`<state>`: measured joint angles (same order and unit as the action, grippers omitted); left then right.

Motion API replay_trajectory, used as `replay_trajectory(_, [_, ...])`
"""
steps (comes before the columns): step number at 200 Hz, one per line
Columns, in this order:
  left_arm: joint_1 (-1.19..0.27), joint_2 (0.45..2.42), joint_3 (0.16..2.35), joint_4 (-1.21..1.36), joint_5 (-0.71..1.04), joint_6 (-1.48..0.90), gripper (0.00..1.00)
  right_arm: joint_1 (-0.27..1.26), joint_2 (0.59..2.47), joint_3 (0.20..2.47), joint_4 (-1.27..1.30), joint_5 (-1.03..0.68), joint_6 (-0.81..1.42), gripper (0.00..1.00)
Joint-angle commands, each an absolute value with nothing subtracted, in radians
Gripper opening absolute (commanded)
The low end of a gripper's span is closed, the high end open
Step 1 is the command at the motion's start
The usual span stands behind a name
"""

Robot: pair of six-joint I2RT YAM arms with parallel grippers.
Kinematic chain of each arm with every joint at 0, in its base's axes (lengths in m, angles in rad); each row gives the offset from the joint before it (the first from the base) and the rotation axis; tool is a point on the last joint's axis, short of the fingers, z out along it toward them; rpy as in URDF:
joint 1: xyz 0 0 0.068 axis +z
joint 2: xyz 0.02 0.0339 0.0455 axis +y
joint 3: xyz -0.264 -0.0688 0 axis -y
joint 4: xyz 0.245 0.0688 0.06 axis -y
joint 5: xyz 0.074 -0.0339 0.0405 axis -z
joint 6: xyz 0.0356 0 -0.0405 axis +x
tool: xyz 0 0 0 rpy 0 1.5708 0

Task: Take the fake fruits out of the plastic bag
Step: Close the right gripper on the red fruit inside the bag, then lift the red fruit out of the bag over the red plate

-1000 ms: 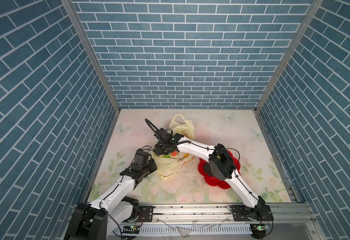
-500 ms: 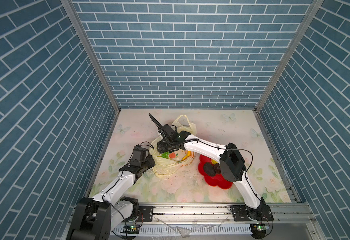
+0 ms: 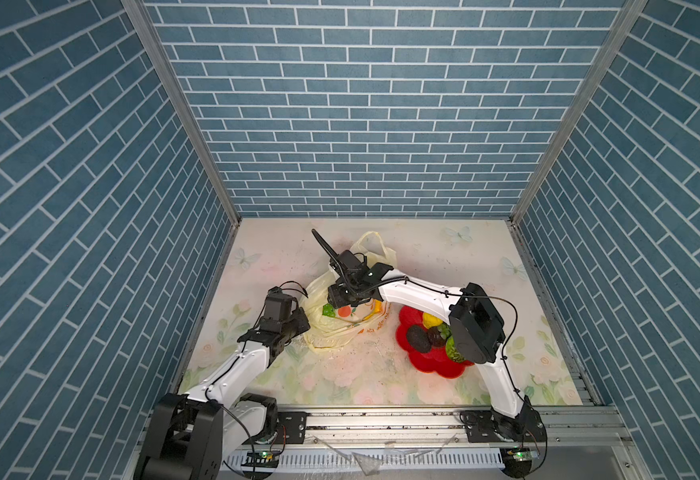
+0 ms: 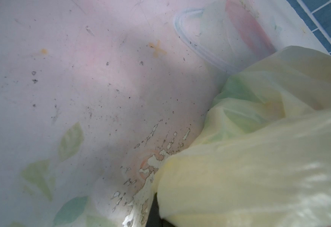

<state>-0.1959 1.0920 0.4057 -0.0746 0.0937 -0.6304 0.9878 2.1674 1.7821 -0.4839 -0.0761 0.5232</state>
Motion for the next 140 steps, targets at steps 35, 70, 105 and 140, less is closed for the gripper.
replay_trajectory(35, [-0.187,1.111,0.422,-0.086,0.043,-0.61,0.0,0.976,2.083,1.606,-0.439,-0.056,0.491,0.49])
replay_trajectory(70, [-0.187,1.115,0.423,-0.086,0.035,-0.607,0.0,0.966,2.043,1.535,-0.416,-0.054,0.482,0.49])
replay_trajectory(105, [-0.186,1.111,0.422,-0.085,0.035,-0.605,0.0,0.953,2.016,1.485,-0.406,-0.047,0.489,0.49])
replay_trajectory(140, [-0.187,1.117,0.422,-0.079,0.042,-0.596,0.0,0.951,1.943,1.47,-0.434,-0.035,0.488,0.49])
